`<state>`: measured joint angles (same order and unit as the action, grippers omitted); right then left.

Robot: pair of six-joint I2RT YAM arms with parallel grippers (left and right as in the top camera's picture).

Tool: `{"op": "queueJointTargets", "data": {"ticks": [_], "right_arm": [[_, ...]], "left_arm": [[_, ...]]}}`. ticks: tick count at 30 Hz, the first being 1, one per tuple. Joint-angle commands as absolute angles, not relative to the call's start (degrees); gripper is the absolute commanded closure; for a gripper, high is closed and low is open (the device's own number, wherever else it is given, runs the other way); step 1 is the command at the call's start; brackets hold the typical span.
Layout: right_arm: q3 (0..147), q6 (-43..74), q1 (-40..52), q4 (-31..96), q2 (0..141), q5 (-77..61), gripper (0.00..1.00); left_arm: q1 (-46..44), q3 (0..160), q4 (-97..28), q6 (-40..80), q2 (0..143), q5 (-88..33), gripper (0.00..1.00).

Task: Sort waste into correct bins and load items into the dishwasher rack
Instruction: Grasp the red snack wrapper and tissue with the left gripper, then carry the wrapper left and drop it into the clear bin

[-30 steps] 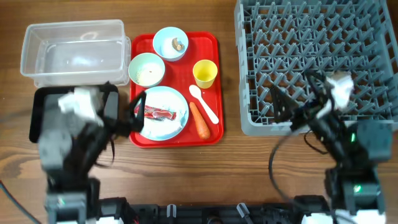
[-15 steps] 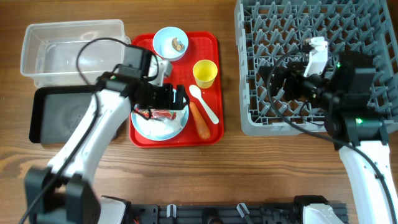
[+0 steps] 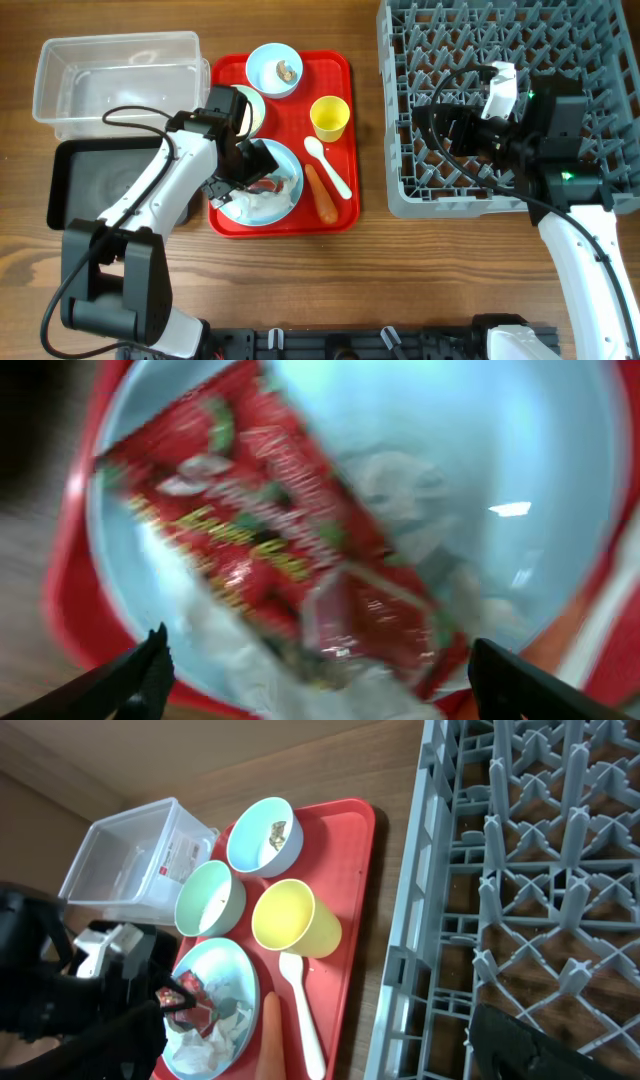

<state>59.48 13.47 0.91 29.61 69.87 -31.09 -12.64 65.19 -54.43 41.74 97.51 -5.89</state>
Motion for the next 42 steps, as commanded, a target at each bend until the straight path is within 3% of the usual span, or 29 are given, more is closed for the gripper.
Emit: {"op": "queueJointTargets", "data": {"ticks": [1,14,19,20,22,24,25,28,38,42], "right_arm": [[60.6,13.9,0.8,29.6,70.1,-32.2,0.00],[60.6,14.0,0.8,29.9,70.2,-31.7,0.00],[60.6,14.1,0.8,30.9,70.2,-31.7,0.00],[60.6,14.1,0.8,30.9,70.2,-31.7,0.00],[60.6,14.1,0.8,30.9,70.2,-31.8,0.00],[60.6,14.1,0.8,30.9,70.2,-31.8,0.00],[60.6,14.1,0.8,30.9,70.2,-31.8,0.00],[60.6,14.1,0.8,31.0,70.2,-31.8,0.00],[60.6,14.1,0.8,30.9,70.2,-31.7,0.00],[60.6,14.1,0.8,30.9,70.2,-31.7,0.00]], "left_arm": [[-12.6,64.7,-56.4,44.2,97.8,-0.9,0.02],[-18.6,64.7,-48.8,44.0,103.6,0.1,0.00],[-18.9,64.7,-48.1,44.0,106.6,4.8,0.07],[-18.9,64.7,-47.9,44.0,106.9,5.3,0.10],[-18.9,64.7,-46.7,44.0,107.2,5.7,0.26],[-18.9,64.7,-45.6,44.0,107.2,5.8,0.51],[-18.9,64.7,-45.1,44.0,107.2,5.9,0.58],[-18.9,64.7,-44.5,44.0,107.2,5.9,0.96],[-17.2,84.1,-58.5,35.5,99.9,5.5,0.96],[-14.5,89.6,-58.9,33.3,96.4,5.9,0.96]]}}
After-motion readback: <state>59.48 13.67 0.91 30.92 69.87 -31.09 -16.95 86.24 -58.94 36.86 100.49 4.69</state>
